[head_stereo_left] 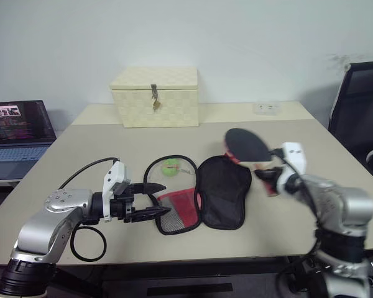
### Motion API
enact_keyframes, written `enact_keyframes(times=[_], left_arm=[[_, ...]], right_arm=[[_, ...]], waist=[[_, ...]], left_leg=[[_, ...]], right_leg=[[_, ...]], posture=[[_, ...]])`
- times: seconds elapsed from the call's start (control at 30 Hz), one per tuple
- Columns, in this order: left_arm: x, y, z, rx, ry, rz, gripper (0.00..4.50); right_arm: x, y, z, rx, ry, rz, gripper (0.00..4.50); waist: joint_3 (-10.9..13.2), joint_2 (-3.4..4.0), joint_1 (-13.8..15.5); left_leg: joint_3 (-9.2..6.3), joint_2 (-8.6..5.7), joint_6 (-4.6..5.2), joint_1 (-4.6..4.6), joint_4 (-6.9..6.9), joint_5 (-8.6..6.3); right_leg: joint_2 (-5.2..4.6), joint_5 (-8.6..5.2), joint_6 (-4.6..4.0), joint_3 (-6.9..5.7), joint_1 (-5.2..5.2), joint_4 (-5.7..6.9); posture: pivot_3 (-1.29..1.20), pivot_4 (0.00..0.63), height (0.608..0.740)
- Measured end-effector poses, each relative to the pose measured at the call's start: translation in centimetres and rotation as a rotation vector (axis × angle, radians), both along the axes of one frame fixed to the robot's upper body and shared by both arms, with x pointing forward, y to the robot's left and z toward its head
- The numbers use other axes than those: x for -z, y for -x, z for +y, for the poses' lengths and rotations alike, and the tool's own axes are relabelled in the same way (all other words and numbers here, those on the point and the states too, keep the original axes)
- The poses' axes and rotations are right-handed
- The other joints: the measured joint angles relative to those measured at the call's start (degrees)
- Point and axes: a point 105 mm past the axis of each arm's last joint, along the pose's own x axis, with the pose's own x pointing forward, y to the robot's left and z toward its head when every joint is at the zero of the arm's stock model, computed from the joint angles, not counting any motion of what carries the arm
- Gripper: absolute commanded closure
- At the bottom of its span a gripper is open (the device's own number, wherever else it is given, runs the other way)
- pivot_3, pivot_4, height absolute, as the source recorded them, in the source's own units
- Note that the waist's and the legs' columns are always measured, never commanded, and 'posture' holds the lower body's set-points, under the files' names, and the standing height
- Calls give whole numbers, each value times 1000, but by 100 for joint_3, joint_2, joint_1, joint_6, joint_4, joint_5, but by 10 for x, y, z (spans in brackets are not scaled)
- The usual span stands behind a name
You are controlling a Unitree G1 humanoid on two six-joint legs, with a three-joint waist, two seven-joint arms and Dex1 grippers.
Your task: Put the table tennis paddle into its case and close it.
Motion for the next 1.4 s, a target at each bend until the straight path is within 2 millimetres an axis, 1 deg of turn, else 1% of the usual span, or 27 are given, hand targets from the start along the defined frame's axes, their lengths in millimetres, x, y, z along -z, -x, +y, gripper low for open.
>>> enact_keyframes(times=[0.07,0.23,0.33,0.5,0.7,1.1,1.3,1.37,1.4], left_arm=[[2,1,0,-1,5,14,935],[3,1,0,-11,4,17,935],[3,1,0,-13,3,15,935],[6,3,1,-17,2,28,935],[6,3,1,-17,0,24,935],[7,4,2,-20,-2,27,935],[6,3,1,-20,-1,23,935],[6,3,1,-20,1,21,935],[6,3,0,-21,2,20,935]], right_arm=[[4,3,11,17,-18,23,3406],[11,2,23,94,-37,53,3406],[16,1,21,140,-29,63,3406],[29,3,13,207,8,95,3406],[33,6,18,198,32,101,3406],[39,9,22,181,45,117,3406],[43,6,28,161,55,127,3406],[44,4,29,163,52,123,2658],[45,3,29,161,51,120,2446]], waist=[[-1,-1,46],[-4,-7,86],[-4,-7,86],[-4,-7,58],[-4,-7,9],[-4,-7,3],[-4,-7,3],[-4,-7,2],[-4,-8,2]], left_leg=[[-7,-1,-3,-16,5,2],[1,-8,-3,-19,3,2],[-1,-4,-2,-19,0,1],[0,-2,-2,-18,0,1],[0,-2,-2,-18,-1,1],[-1,-2,-2,-18,-1,1],[0,-2,-2,-18,-1,1],[0,-2,-2,-17,0,1],[0,-3,-2,-17,0,1]], right_leg=[[-2,5,-7,-8,-10,3],[-7,7,-5,-7,-12,-5],[-8,6,-7,-7,-14,-5],[-7,5,-7,-8,-16,-3],[-7,4,-6,-8,-16,-4],[-7,3,-4,-7,-16,-4],[-6,3,-3,-8,-16,-4],[-6,3,-3,-8,-15,-4],[-6,2,-3,-8,-15,-4]], posture=[[0,150,740],[0,150,740],[0,150,740],[0,150,740],[0,150,740],[0,150,740],[0,150,740],[0,150,740],[0,150,740]])
